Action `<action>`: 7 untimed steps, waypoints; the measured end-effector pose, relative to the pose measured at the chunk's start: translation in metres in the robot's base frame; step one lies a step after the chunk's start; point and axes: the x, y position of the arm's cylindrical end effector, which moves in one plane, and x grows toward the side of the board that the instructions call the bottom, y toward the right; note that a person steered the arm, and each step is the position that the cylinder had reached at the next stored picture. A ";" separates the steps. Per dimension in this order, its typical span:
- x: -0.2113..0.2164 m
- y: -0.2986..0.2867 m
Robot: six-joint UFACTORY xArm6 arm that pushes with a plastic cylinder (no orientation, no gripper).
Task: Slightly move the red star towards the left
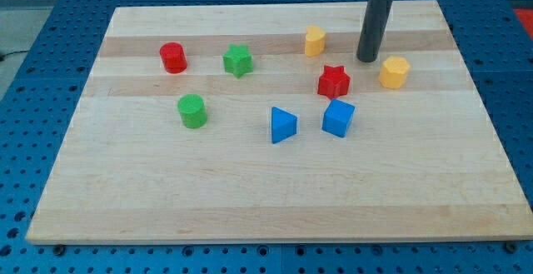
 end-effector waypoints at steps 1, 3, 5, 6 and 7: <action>-0.001 0.000; -0.006 0.013; 0.039 -0.029; 0.041 -0.048; 0.035 -0.052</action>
